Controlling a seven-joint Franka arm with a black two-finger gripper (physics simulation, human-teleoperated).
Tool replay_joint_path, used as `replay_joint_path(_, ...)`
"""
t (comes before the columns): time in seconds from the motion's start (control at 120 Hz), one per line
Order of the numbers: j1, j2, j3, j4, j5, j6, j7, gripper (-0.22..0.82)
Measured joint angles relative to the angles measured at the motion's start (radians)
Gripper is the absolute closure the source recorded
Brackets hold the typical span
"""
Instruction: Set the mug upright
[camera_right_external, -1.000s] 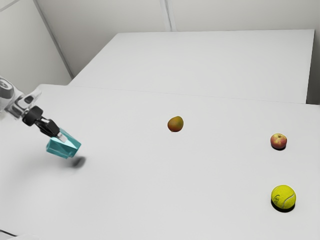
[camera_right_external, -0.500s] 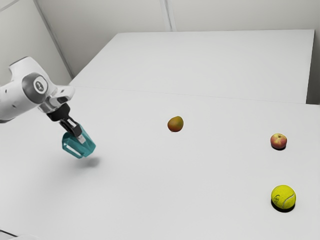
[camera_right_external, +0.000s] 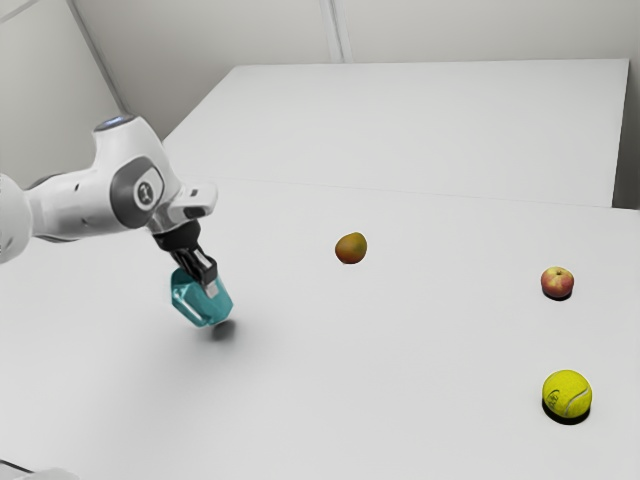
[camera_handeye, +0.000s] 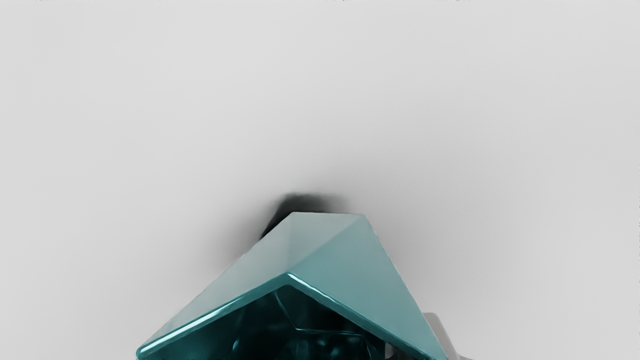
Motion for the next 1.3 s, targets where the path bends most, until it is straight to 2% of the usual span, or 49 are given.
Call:
replay_joint_path(0.358,-0.002,0.015,-0.092,-0.025,0.019,0.101,-0.163,0.79)
replay_joint_path(0.642,-0.005,0.09,-0.102,-0.019,0.087,0.132,-0.259,0.78)
replay_joint_path(1.125,-0.025,0.131,-0.104,-0.025,0.14,0.127,-0.354,0.78)
replay_joint_path(1.183,-0.029,0.131,-0.102,-0.025,0.14,0.127,-0.36,0.75)
replay_joint_path(1.3,-0.033,0.127,-0.102,-0.025,0.139,0.128,-0.37,0.62)
